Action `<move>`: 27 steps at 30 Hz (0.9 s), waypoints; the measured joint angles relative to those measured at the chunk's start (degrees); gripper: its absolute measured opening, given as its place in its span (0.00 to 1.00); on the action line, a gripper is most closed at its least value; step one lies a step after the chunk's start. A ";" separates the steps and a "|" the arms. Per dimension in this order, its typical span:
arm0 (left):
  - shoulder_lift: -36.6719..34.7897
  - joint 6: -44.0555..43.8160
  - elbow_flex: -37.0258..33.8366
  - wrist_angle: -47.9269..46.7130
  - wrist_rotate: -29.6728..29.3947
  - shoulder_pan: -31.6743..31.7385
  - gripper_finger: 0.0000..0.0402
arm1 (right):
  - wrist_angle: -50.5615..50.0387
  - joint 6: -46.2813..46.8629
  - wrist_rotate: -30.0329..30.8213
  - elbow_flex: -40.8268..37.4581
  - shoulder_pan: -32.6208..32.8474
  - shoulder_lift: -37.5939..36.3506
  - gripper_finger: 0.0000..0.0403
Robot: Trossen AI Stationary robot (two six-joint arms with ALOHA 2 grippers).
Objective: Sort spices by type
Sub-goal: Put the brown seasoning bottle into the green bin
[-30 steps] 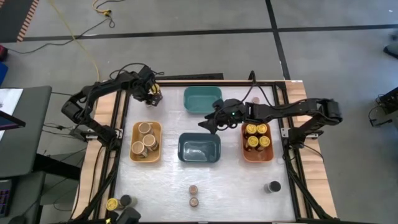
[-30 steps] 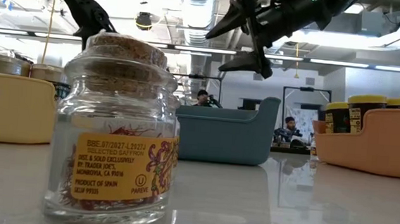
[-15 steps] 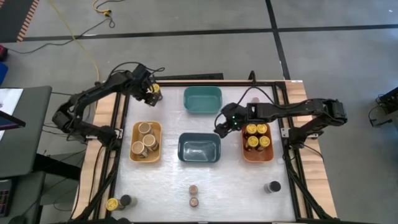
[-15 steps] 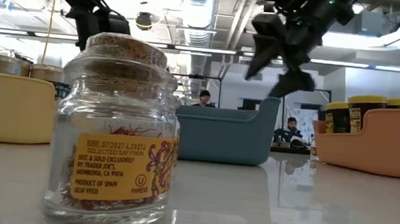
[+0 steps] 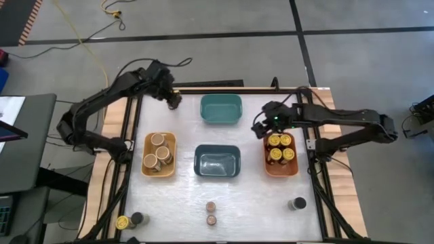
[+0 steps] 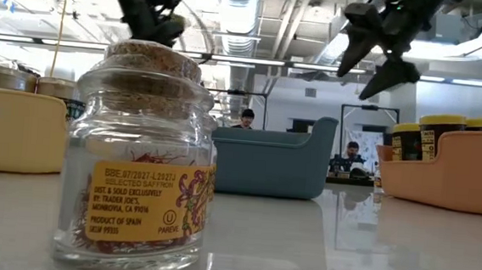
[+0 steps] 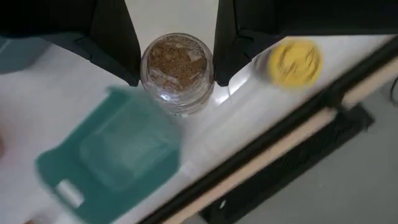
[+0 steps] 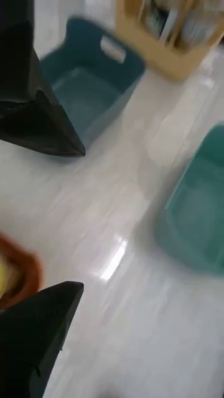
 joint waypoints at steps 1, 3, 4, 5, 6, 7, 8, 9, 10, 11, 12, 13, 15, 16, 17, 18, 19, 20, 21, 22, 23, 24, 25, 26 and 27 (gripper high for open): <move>1.45 -0.16 2.07 0.24 -0.02 -0.79 0.41 | -1.34 -0.11 0.00 0.01 -0.55 -0.55 0.91; 4.95 -0.28 6.13 0.11 -0.03 -2.30 0.41 | -4.37 -0.31 0.03 0.01 -1.58 -1.00 0.91; 6.72 -0.30 8.12 -0.02 -0.03 -3.07 0.41 | -5.50 -0.91 0.09 0.01 -2.20 -1.07 0.91; 8.60 -0.30 10.14 -0.05 -0.02 -3.80 0.41 | -6.47 -1.89 0.09 0.01 -2.83 -1.08 0.91; 10.51 -0.30 12.22 -0.05 -0.03 -4.56 0.41 | -7.32 -2.94 0.11 0.01 -3.34 -1.10 0.91; 12.44 -0.29 14.42 -0.10 -0.02 -5.21 0.41 | -7.86 -3.89 0.13 0.01 -3.87 -1.12 0.91; 14.32 -0.15 16.35 -0.23 -0.01 -5.83 0.41 | -8.03 -4.89 0.13 0.01 -4.29 -1.13 0.91; 16.26 0.09 18.27 -0.51 0.01 -6.41 0.41 | -8.16 -5.76 0.15 0.01 -4.69 -1.13 0.91; 18.29 0.48 20.34 -1.05 0.04 -7.05 0.41 | -8.26 -6.40 0.15 0.01 -5.08 -1.13 0.91; 20.30 0.78 22.28 -1.55 0.06 -7.59 0.41 | -8.27 -6.72 0.15 0.01 -5.40 -1.13 0.91; 22.37 1.05 24.17 -2.02 0.04 -8.06 0.41 | -8.24 -6.79 0.15 0.01 -5.67 -1.13 0.91; 24.41 1.16 25.92 -2.58 0.06 -8.53 0.41 | -8.26 -6.81 0.15 0.01 -5.93 -1.13 0.91; 28.42 1.17 29.02 -3.47 0.08 -9.38 0.41 | -8.24 -6.91 0.13 0.01 -6.49 -1.13 0.91; 30.37 1.15 30.36 -3.68 0.06 -9.70 0.41 | -8.22 -7.08 0.15 0.01 -6.79 -1.13 0.91; 32.25 1.06 31.53 -4.12 0.07 -9.95 0.41 | -8.20 -7.09 0.15 0.01 -6.93 -1.13 0.91; 34.14 0.85 32.46 -4.55 0.08 -10.22 0.41 | -8.20 -7.09 0.13 0.01 -7.12 -1.13 0.91; 35.87 0.46 33.19 -4.73 0.08 -10.45 0.41 | -8.21 -7.09 0.15 0.01 -7.19 -1.13 0.91; 37.42 0.16 33.72 -4.72 0.05 -10.56 0.41 | -8.22 -7.11 0.17 0.01 -7.18 -1.13 0.91; 38.97 -0.29 34.17 -4.87 0.05 -10.67 0.41 | -8.22 -7.14 0.15 0.01 -7.18 -1.13 0.91; 40.27 -0.80 34.43 -5.25 0.06 -10.75 0.41 | -8.20 -7.27 0.15 0.01 -7.16 -1.13 0.91; 41.34 -1.28 34.46 -5.62 -0.06 -10.84 0.41 | -8.22 -7.27 0.15 0.01 -7.16 -1.13 0.91; 42.39 -1.67 34.50 -5.81 -0.13 -10.90 0.41 | -8.22 -7.28 0.15 0.01 -7.14 -1.13 0.91; 43.28 -2.07 34.51 -5.78 -0.17 -10.92 0.41 | -8.21 -7.39 0.15 0.01 -7.14 -1.13 0.91; 44.18 -2.40 34.51 -5.84 -0.31 -10.93 0.41 | -8.21 -7.58 0.15 0.01 -7.15 -1.13 0.91; 45.04 -2.77 34.51 -5.90 -0.38 -11.01 0.41 | -8.21 -7.71 0.15 0.01 -7.16 -1.13 0.91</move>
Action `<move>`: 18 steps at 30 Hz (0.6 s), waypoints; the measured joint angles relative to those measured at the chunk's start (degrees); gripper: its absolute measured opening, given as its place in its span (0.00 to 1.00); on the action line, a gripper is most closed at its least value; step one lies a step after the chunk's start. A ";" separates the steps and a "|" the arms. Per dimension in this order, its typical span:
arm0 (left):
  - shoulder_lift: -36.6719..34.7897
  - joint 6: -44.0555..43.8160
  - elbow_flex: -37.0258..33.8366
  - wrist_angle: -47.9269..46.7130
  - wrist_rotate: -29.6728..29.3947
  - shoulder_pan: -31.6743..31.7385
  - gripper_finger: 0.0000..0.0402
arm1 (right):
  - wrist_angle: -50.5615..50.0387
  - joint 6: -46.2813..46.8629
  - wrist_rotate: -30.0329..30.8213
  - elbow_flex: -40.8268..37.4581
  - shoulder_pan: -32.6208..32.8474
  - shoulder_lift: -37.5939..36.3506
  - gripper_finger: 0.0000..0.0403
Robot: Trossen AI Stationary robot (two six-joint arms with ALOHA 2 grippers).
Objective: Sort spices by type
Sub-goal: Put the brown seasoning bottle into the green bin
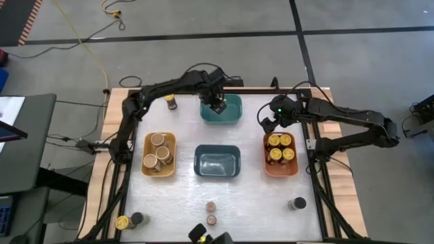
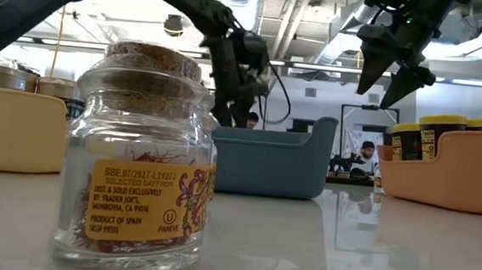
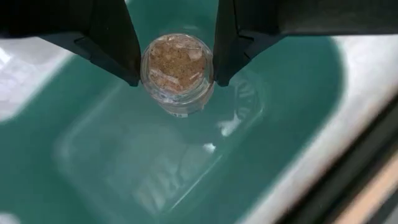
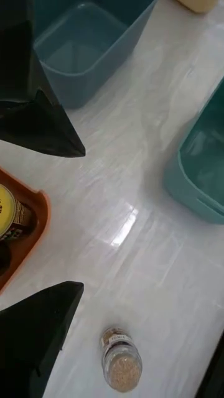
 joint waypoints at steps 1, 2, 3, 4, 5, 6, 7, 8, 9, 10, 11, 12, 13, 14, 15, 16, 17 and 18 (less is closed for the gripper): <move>0.78 -0.54 0.00 0.05 0.00 -0.06 0.41 | 0.01 -0.11 0.00 0.00 0.02 0.00 0.91; 1.52 -1.10 0.00 0.11 -0.08 -0.17 0.41 | 0.01 -0.29 0.00 0.00 0.00 0.00 0.91; 2.15 -1.56 0.00 0.19 -0.15 -0.27 0.41 | 0.01 -0.43 0.00 0.00 0.02 0.00 0.91; 2.67 -2.08 0.00 0.28 -0.13 -0.35 0.41 | -0.01 -0.55 0.00 0.00 0.02 0.00 0.91; 3.08 -2.71 0.00 0.35 -0.13 -0.51 0.41 | -0.01 -0.60 0.00 0.00 0.02 0.00 0.91; 3.29 -3.35 0.00 0.37 -0.16 -0.55 0.41 | -0.01 -0.65 0.00 0.00 0.02 0.00 0.91; 3.52 -3.85 0.00 0.44 -0.48 -0.60 0.41 | -0.01 -1.12 0.00 0.00 0.02 0.00 0.91; 3.62 -4.28 0.00 0.67 -1.11 -0.70 0.41 | -0.01 -1.66 0.00 0.00 0.02 0.00 0.91; 3.62 -4.55 0.00 0.85 -1.81 -0.76 0.41 | -0.01 -2.07 0.00 0.00 0.02 0.00 0.91; 3.62 -4.72 0.00 0.86 -2.27 -0.73 0.41 | -0.01 -2.54 -0.01 0.00 0.02 0.01 0.91; 3.62 -4.94 0.00 0.78 -2.83 -0.71 0.41 | -0.01 -2.87 -0.02 0.00 0.02 0.01 0.91; 3.62 -5.46 0.00 0.80 -3.10 -0.69 0.41 | -0.01 -3.15 -0.02 0.00 0.02 0.02 0.91; 3.62 -6.27 0.00 0.80 -3.18 -0.67 0.41 | -0.03 -3.43 -0.02 0.00 0.02 0.02 0.91; 3.62 -7.04 0.00 0.73 -3.17 -0.60 0.41 | -0.01 -3.47 -0.02 0.00 0.02 0.02 0.91; 3.62 -7.38 0.00 0.70 -3.17 -0.54 0.41 | -0.01 -3.56 -0.02 0.00 0.02 0.02 0.91; 3.62 -7.44 0.00 0.71 -3.19 -0.54 0.41 | -0.01 -3.62 -0.02 0.00 0.02 0.02 0.91; 3.62 -7.43 0.00 0.72 -3.19 -0.54 0.41 | 0.02 -3.63 -0.02 0.00 0.02 0.02 0.91; 3.62 -7.39 0.00 0.73 -3.19 -0.54 0.41 | 0.04 -3.63 -0.02 0.00 0.02 0.02 0.91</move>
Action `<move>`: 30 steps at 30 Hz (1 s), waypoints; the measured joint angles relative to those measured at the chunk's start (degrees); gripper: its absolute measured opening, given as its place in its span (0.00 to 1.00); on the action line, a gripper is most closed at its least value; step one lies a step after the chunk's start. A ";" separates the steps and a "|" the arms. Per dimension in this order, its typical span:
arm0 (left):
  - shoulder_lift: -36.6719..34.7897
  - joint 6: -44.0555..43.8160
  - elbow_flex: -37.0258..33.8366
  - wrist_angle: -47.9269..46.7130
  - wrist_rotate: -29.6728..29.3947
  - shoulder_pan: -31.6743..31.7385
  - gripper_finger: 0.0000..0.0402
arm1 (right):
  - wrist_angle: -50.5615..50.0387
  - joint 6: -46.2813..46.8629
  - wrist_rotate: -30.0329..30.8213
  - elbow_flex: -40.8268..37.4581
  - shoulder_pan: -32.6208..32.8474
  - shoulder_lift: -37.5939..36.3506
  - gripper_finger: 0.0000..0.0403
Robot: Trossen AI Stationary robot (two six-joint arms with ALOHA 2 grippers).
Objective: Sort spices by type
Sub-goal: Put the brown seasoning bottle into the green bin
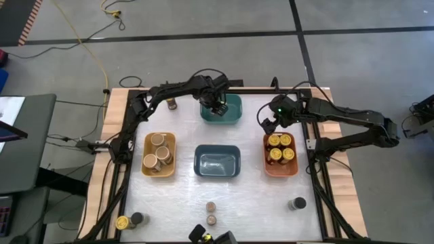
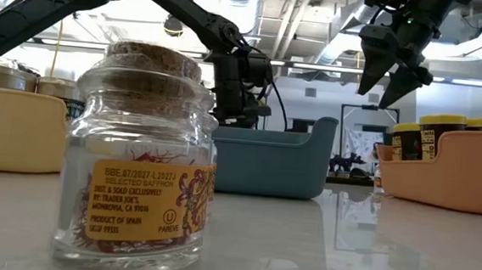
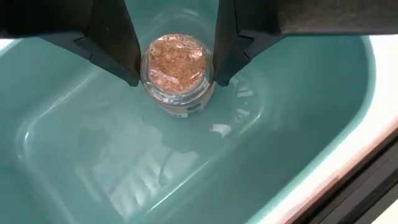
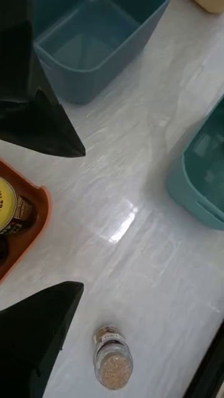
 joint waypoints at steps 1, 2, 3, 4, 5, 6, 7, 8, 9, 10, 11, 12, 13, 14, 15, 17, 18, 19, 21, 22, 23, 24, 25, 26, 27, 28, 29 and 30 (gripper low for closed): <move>0.00 0.02 0.00 0.07 0.00 0.00 0.41 | 0.00 0.01 0.00 0.00 0.00 0.00 0.91; 0.00 -0.01 0.00 0.34 0.00 0.00 0.41 | 0.00 0.01 0.00 0.00 0.00 0.00 0.91; 0.00 -0.02 0.00 0.73 0.00 0.00 0.41 | 0.00 0.01 0.00 0.00 0.00 0.00 0.91; 0.00 -0.02 0.00 1.13 0.00 0.00 0.41 | 0.01 0.01 0.00 0.00 0.00 0.00 0.91; 0.00 -0.02 0.00 1.57 -0.04 0.00 0.41 | 0.02 -0.19 0.00 0.00 0.00 0.00 0.91; 0.00 -0.27 0.00 2.17 -0.27 0.00 0.41 | 0.05 -0.66 0.00 0.00 0.00 0.00 0.91; 0.00 -0.72 0.00 2.88 -0.55 0.00 0.41 | 0.08 -0.86 0.00 0.00 0.00 0.00 0.91; 0.00 -1.15 0.00 3.46 -0.70 0.00 0.42 | 0.07 -0.89 0.00 0.00 0.00 0.00 0.91; 0.00 -1.33 0.00 3.86 -0.72 0.00 0.43 | 0.08 -0.92 0.00 0.00 0.00 0.00 0.91; 0.00 -1.38 0.00 4.14 -0.76 0.00 0.44 | 0.08 -1.02 0.00 0.00 0.00 0.00 0.91; 0.00 -1.43 0.00 4.30 -0.76 0.00 0.45 | 0.07 -1.21 0.00 0.00 0.00 0.00 0.91; 0.00 -1.44 0.00 4.32 -0.76 0.00 0.47 | 0.09 -1.35 0.00 0.00 0.00 0.00 0.91; 0.00 -1.48 0.00 4.25 -0.76 0.00 0.49 | 0.04 -1.49 0.00 0.00 0.00 0.00 0.91; 0.00 -1.57 0.00 4.19 -0.75 0.00 0.52 | 0.01 -1.53 0.00 0.00 0.00 0.00 0.91; 0.00 -1.86 0.00 4.15 -0.73 0.00 0.54 | -0.01 -1.98 0.00 0.00 0.00 0.00 0.91; 0.00 -2.36 0.00 4.12 -0.72 0.00 0.58 | -0.02 -2.43 -0.02 0.00 0.00 0.00 0.91; 0.00 -2.43 0.00 4.12 -0.72 0.00 0.60 | -0.02 -2.51 -0.02 0.00 0.00 0.00 0.91; 0.00 -2.43 0.00 4.09 -0.72 0.00 0.62 | -0.02 -2.55 -0.02 0.00 0.00 0.00 0.91; -0.14 -2.52 0.00 3.93 -0.63 0.00 0.64 | -0.04 -3.12 -0.02 0.00 0.00 0.00 0.91; -0.34 -2.65 0.00 3.61 -0.52 0.00 0.65 | -0.04 -3.57 -0.02 0.00 0.00 0.00 0.91; -0.70 -2.92 0.00 3.33 -0.52 0.00 0.65 | -0.04 -3.79 -0.02 0.00 0.00 0.02 0.91; -1.20 -3.16 0.00 3.19 -0.48 0.00 0.66 | -0.04 -3.86 -0.02 0.00 0.00 0.02 0.91; -1.86 -3.32 0.00 3.03 -0.48 -0.02 0.66 | -0.02 -3.87 -0.02 0.00 0.00 0.02 0.91; -2.70 -3.37 0.00 2.62 -0.48 -0.08 0.66 | 0.01 -3.88 -0.02 0.00 0.00 0.02 0.91; -3.60 -3.35 0.00 2.16 -0.52 -0.16 0.66 | 0.06 -3.88 -0.02 0.00 0.00 0.02 0.91; -4.58 -3.20 0.00 1.81 -0.52 -0.29 0.66 | 0.13 -3.88 -0.02 0.00 0.00 0.03 0.91; -5.59 -2.86 0.00 1.64 -0.55 -0.46 0.66 | 0.25 -3.88 -0.02 0.00 0.00 0.20 0.91; -6.71 -2.44 0.00 1.34 -0.59 -0.68 0.66 | 0.46 -3.88 -0.02 0.00 0.00 0.45 0.91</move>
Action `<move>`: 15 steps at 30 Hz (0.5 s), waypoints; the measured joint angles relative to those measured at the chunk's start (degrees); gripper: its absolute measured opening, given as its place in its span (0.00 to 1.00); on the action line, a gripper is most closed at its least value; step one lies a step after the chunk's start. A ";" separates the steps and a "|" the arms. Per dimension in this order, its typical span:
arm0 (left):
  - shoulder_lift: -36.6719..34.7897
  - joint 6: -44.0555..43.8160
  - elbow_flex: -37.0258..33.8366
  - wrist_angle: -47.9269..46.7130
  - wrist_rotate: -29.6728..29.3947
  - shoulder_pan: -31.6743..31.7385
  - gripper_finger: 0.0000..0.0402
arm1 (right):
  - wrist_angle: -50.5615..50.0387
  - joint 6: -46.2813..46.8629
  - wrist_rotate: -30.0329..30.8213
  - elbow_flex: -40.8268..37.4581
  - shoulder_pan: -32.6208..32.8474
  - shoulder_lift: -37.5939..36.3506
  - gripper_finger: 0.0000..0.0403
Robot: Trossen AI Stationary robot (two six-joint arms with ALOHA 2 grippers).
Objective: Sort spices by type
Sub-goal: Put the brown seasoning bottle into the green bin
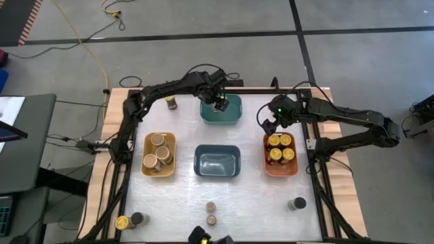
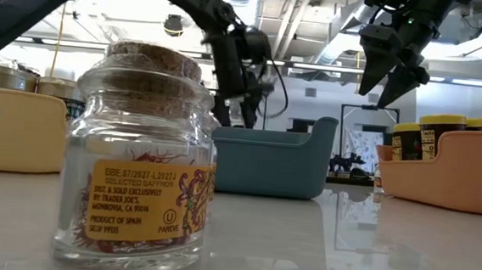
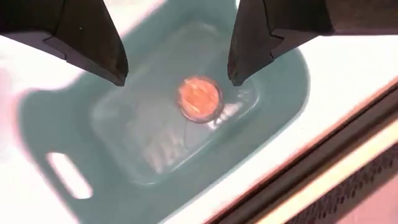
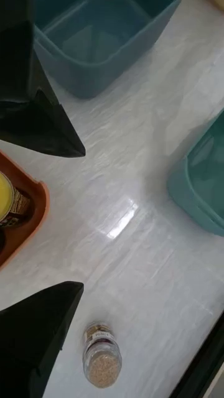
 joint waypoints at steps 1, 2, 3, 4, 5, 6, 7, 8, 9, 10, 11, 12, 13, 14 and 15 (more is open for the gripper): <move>-1.19 0.36 0.00 -0.49 -0.14 -0.21 0.66 | 0.06 0.00 0.08 0.00 -0.04 0.36 0.91; -2.33 0.86 0.00 -0.77 -0.42 -0.47 0.66 | -0.06 0.00 0.48 0.00 -0.17 0.77 0.91; -3.53 1.50 0.00 -0.87 -0.84 -0.72 0.66 | -0.04 0.02 1.11 0.00 -0.40 1.40 0.91; -4.80 2.34 0.00 -1.24 -1.10 -0.95 0.66 | 0.08 0.02 2.03 0.00 -0.64 2.12 0.91; -6.07 3.96 0.00 -2.10 -1.34 -1.08 0.66 | 0.09 0.01 3.41 0.00 -1.02 2.88 0.91; -7.21 6.11 0.00 -2.98 -1.41 -1.18 0.66 | 0.09 0.01 5.19 0.00 -1.35 3.81 0.91; -8.37 8.48 0.00 -3.87 -1.47 -1.28 0.66 | 0.18 0.02 6.82 -0.02 -1.76 4.73 0.91; -9.67 10.77 0.00 -5.25 -1.64 -1.29 0.66 | 0.33 0.00 8.05 0.00 -2.30 5.58 0.91; -10.80 12.04 0.00 -6.79 -1.71 -1.29 0.66 | 0.54 0.00 8.87 -0.02 -2.89 6.37 0.91; -11.80 12.36 0.00 -8.04 -1.69 -1.38 0.66 | 0.78 0.02 9.21 -0.02 -3.62 7.09 0.91; -12.82 13.33 0.00 -9.03 -1.71 -1.53 0.66 | 1.12 0.04 9.37 -0.02 -4.46 7.65 0.91; -13.69 15.28 0.00 -10.11 -1.83 -1.53 0.66 | 1.49 0.21 9.58 -0.02 -5.36 8.10 0.91; -14.41 17.09 -0.12 -10.90 -2.02 -1.57 0.66 | 1.80 0.44 9.86 -0.02 -6.38 8.51 0.91; -15.08 18.26 -0.73 -10.81 -2.16 -1.66 0.66 | 2.04 0.67 9.92 -0.02 -7.64 8.76 0.91; -15.63 18.98 -1.48 -10.56 -2.17 -1.71 0.66 | 2.07 0.98 9.93 -0.02 -8.99 8.86 0.91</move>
